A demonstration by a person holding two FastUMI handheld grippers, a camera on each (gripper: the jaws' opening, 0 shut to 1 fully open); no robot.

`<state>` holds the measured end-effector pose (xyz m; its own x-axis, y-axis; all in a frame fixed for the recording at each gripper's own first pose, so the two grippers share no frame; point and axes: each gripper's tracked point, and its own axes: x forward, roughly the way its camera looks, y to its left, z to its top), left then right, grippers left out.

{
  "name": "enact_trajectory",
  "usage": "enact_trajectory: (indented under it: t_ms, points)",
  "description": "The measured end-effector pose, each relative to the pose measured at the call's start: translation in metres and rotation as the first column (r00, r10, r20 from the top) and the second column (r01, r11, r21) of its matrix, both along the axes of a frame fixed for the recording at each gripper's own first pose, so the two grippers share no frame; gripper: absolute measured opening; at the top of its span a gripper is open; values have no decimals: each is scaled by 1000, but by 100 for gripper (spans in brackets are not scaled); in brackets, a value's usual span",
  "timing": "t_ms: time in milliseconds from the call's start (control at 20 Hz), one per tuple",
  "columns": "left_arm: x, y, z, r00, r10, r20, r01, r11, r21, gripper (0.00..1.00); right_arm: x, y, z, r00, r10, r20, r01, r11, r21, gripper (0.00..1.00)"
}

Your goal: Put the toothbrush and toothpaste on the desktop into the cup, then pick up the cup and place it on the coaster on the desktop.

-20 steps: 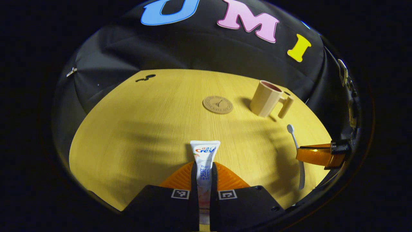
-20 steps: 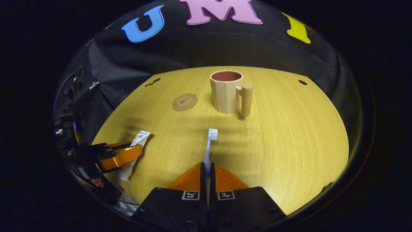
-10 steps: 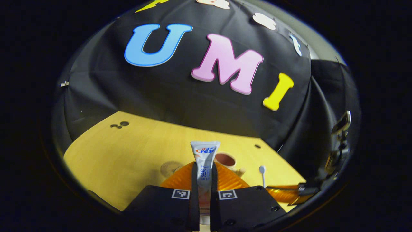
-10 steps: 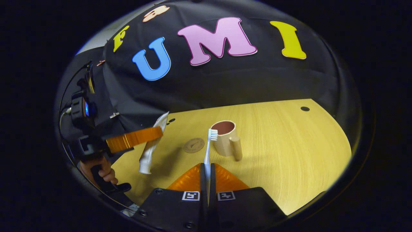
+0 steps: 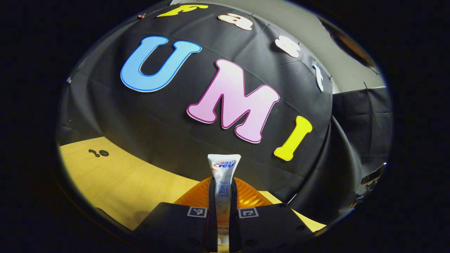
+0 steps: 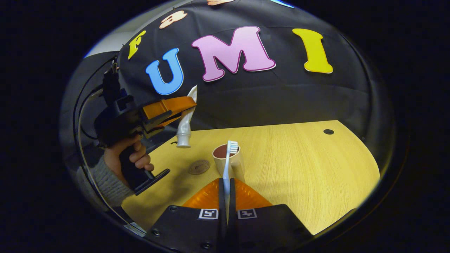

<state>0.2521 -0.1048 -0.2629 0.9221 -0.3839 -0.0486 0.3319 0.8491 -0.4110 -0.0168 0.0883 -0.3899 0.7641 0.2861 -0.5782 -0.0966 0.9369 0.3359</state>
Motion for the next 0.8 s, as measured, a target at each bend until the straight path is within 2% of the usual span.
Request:
enact_trajectory:
  t_ms: [150,200,250,400,550,800]
  points:
    - [18,-12,-13,997,20,68,-22,1000,22,18,3,-6,-11,1000,3,7,-3,1000,8,5]
    - [24,-17,-20,997,22,79,-23,1000,19,17,4,-9,-13,1000,2,8,-2,1000,11,0]
    - [30,-21,-29,996,27,81,-29,999,22,17,7,-11,-14,1000,-2,10,2,1000,12,5]
    - [42,-27,-56,995,44,85,-48,998,49,18,15,-18,-14,999,-11,31,10,1000,22,5]
    - [48,-28,-72,995,56,85,-59,998,33,17,23,-24,-15,999,-24,42,23,999,28,5]
    - [45,-37,-95,997,41,59,-44,998,45,17,35,-37,-18,997,-56,51,55,998,23,5]
